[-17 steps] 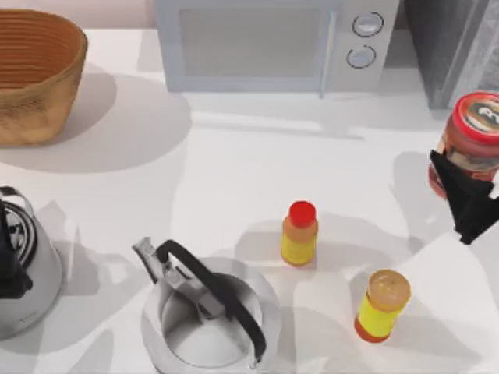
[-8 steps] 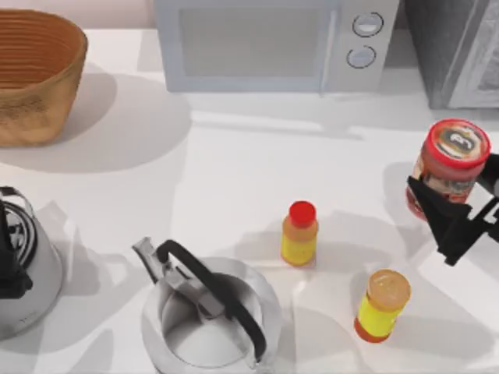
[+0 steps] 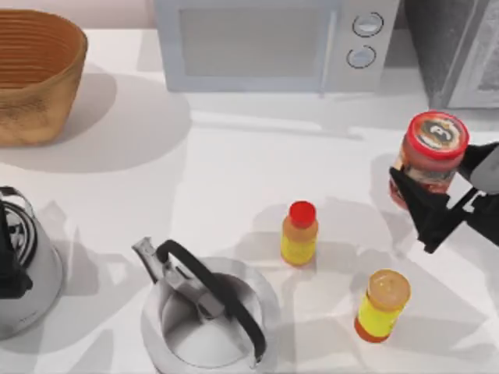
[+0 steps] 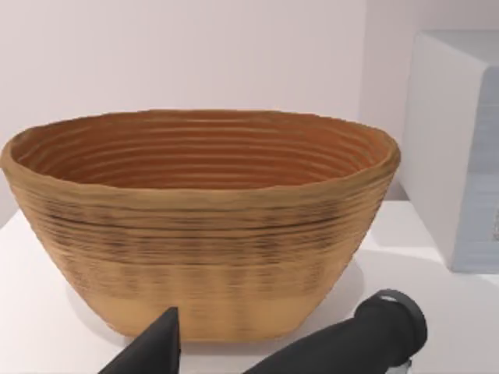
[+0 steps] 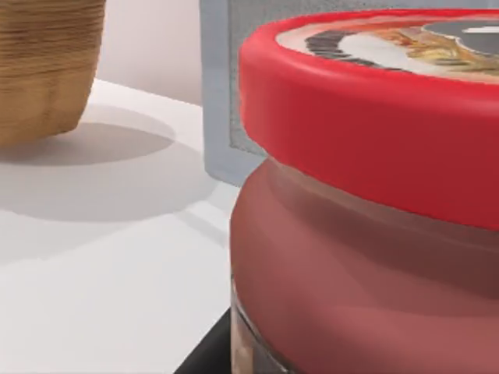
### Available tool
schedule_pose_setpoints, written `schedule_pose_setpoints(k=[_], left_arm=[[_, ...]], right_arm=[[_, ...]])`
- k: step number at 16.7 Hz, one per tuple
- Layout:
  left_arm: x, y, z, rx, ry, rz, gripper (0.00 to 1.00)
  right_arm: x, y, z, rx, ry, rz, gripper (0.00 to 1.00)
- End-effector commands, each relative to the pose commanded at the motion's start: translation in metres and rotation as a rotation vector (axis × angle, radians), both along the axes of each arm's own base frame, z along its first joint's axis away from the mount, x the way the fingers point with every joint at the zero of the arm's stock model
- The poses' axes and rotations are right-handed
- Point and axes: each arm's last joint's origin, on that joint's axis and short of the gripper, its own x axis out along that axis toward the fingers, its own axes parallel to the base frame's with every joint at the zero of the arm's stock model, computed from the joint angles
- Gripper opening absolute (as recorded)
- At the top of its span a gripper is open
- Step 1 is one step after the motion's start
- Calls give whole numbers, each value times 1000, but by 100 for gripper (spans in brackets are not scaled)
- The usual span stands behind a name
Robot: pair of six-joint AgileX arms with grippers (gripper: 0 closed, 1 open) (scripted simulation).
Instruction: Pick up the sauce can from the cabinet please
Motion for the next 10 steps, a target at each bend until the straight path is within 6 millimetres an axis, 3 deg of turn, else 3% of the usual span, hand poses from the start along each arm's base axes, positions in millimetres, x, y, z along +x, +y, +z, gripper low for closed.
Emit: schedule_pose_setpoints(k=[5,9,10], left_arm=[[0,0,0,0,0,0,100],[0,0,0,0,0,0,100],[0,0,0,0,0,0,100]], right_arm=[[23,26,-16,1,1,5,0],[23,27,-16,1,2,6,0],[23,27,-16,1,2,6,8]])
